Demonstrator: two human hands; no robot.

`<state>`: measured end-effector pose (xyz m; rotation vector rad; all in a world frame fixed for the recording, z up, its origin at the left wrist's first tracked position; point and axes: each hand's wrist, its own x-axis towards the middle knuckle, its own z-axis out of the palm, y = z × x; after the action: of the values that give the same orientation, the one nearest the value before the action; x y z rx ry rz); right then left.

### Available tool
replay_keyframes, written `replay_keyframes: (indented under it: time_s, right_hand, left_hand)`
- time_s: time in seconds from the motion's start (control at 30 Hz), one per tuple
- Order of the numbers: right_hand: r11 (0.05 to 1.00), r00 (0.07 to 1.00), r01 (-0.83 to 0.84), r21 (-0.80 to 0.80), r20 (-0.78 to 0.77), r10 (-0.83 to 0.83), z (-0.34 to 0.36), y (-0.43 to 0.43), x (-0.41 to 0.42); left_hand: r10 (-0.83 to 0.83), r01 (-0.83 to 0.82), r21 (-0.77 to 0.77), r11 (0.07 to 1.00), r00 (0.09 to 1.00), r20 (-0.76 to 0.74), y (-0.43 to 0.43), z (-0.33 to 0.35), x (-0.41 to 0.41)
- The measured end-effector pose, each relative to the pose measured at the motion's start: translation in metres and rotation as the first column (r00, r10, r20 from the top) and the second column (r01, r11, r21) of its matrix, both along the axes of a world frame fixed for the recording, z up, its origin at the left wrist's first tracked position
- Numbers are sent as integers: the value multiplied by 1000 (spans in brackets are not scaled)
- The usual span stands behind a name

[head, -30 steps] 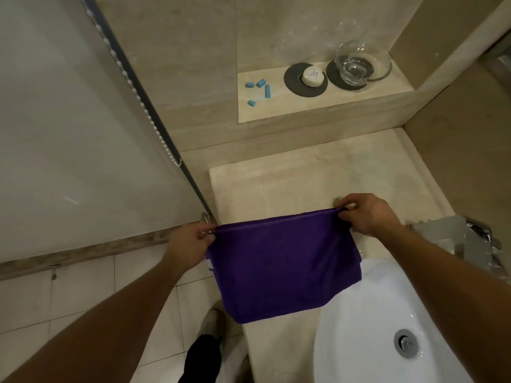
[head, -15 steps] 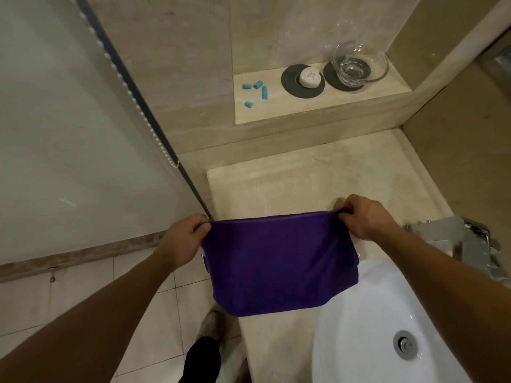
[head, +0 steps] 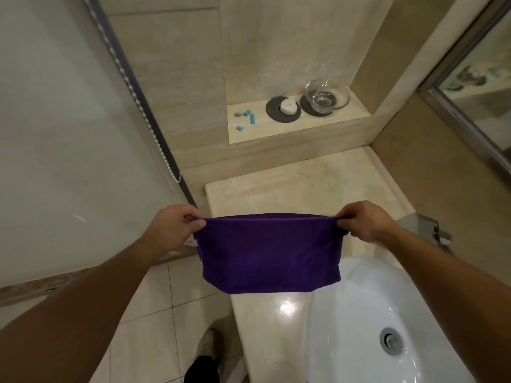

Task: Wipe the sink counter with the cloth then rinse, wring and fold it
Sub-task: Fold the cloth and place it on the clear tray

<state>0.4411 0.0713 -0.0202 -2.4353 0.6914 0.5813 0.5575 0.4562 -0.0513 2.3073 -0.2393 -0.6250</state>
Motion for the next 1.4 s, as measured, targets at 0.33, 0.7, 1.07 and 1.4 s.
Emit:
replay_keyframes:
  time_s: [0.33, 0.7, 1.07, 1.4]
  right_hand:
    - [980, 945, 114, 160, 286, -156, 111, 5, -39]
    - [993, 827, 38, 114, 554, -95, 252, 25, -54]
    - [989, 830, 74, -127, 557, 9, 327, 49, -62]
    - [954, 803, 284, -95, 567, -183, 341, 68, -58]
  left_hand:
    - [68, -49, -122, 991, 985, 156, 14, 100, -17]
    - [-6, 115, -206, 972, 884, 467, 25, 255, 0]
    - [-195, 280, -49, 959, 774, 602, 35, 326, 30]
    - [-311, 392, -24, 919, 764, 565, 26, 326, 57]
